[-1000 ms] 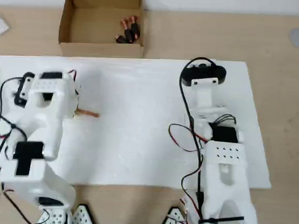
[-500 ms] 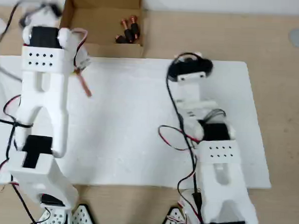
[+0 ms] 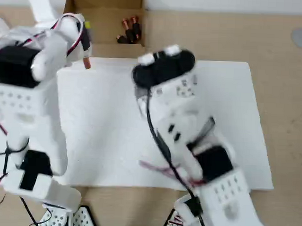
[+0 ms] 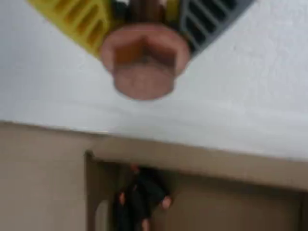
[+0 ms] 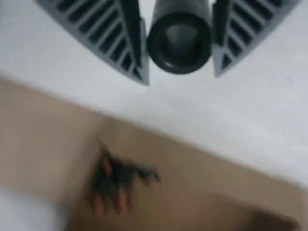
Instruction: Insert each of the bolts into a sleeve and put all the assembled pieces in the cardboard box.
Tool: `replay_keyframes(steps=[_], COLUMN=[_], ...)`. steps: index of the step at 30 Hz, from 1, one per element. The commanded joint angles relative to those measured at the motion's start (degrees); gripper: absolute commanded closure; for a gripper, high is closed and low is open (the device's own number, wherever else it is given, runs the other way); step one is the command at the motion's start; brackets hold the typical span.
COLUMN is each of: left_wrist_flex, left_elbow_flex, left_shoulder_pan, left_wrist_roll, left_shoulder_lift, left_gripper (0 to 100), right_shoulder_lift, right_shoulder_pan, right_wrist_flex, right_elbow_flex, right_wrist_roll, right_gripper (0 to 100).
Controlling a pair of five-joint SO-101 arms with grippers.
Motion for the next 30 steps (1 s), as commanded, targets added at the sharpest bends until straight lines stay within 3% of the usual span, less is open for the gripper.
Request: replay_keyframes(steps=[1, 7, 13, 16, 20, 25, 30], left_wrist_flex=[0.3, 0.2, 0.2, 0.2, -1.0, -15.4, -28.3], left_elbow_flex=[-2.1, -1.9, -1.8, 2.2, 10.6, 21.4, 36.7], left_shoulder_pan=[1.1, 1.4, 11.4, 14.7, 14.0, 6.3, 7.1], left_wrist_roll=[-3.6, -5.2, -5.2, -5.2, -3.9, -0.4, 0.2], left_shoulder_lift=[-5.8, -6.8, -6.8, -6.9, -7.1, -7.3, -7.4], left_gripper=[100, 100, 100, 100, 100, 100, 100], right_shoulder_lift=[-8.0, -10.0, -5.7, -2.9, -0.8, 0.1, 0.2], right_shoulder_pan=[-3.3, -7.1, -10.5, -10.5, -10.5, -10.4, -10.2], right_wrist_flex=[0.2, -0.4, -3.4, -4.3, -4.3, -4.3, -4.2], right_elbow_flex=[3.4, 10.8, 10.3, 8.8, 6.5, 6.4, 6.5], right_wrist_roll=[2.1, 2.3, 2.3, 2.2, 1.1, 1.1, 1.1], right_gripper=[98.9, 98.9, 98.9, 98.9, 98.9, 98.9, 98.9])
